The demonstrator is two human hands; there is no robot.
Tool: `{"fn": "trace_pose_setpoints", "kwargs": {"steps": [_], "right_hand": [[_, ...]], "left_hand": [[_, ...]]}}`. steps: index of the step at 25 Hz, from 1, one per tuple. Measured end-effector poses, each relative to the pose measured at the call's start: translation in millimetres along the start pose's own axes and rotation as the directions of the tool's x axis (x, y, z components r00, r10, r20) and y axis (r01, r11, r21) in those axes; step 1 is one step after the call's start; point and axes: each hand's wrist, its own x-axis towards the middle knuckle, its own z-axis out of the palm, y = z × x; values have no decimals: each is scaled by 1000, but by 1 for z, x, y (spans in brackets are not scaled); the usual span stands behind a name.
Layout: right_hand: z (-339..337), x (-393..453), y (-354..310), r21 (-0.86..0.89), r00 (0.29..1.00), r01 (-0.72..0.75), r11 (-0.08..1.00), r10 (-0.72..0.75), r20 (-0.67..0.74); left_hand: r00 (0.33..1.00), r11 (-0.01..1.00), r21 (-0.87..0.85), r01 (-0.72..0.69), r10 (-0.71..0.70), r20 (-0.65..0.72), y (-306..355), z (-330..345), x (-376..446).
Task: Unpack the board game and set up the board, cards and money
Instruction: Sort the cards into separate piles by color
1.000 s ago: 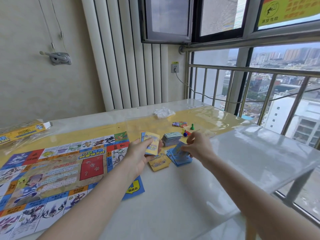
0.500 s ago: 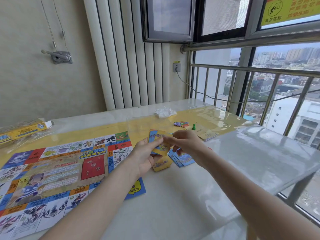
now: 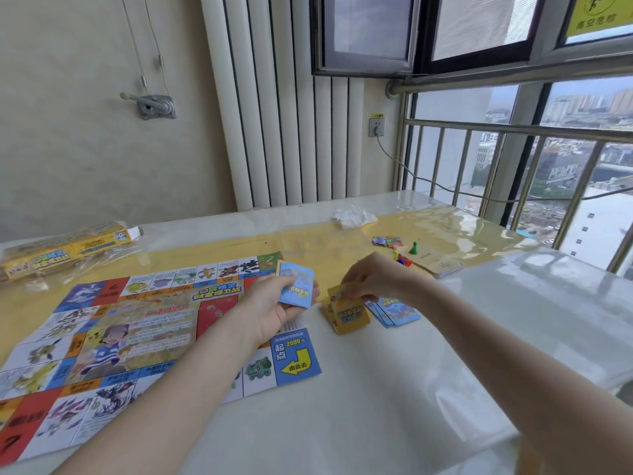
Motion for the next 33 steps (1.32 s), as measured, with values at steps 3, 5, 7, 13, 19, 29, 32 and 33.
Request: {"fn": "trace_pose_setpoints", "kwargs": {"steps": [3, 5, 7, 13, 19, 29, 32, 33], "right_hand": [[17, 7, 6, -158, 994, 31, 987, -47, -102], [19, 8, 10, -187, 986, 43, 981, -72, -152], [16, 7, 12, -174, 970, 41, 984, -81, -228], [19, 6, 9, -279, 986, 71, 958, -109, -124], [9, -1, 6, -184, 972, 39, 982, -80, -220], [9, -11, 0, -124, 973, 6, 992, -35, -229], [1, -16, -11, 288, 988, 43, 957, 2, -153], [2, -16, -13, 384, 994, 37, 922, 6, -109]], "left_hand": [[999, 997, 69, 45, -45, -7, -6, 0, -1], [998, 994, 87, 64, -63, -17, -8, 1, -1], [997, 993, 96, 68, -66, -28, -9, 2, 0], [997, 993, 93, 68, -65, -35, -11, 8, 5], [999, 985, 165, 47, -43, -27, -6, 4, 7], [1000, 968, 249, 18, -21, 8, -6, 7, 2], [994, 994, 88, -63, 54, 98, -3, 13, 2], [992, 998, 19, -55, 52, 118, -4, 17, 1]]}}
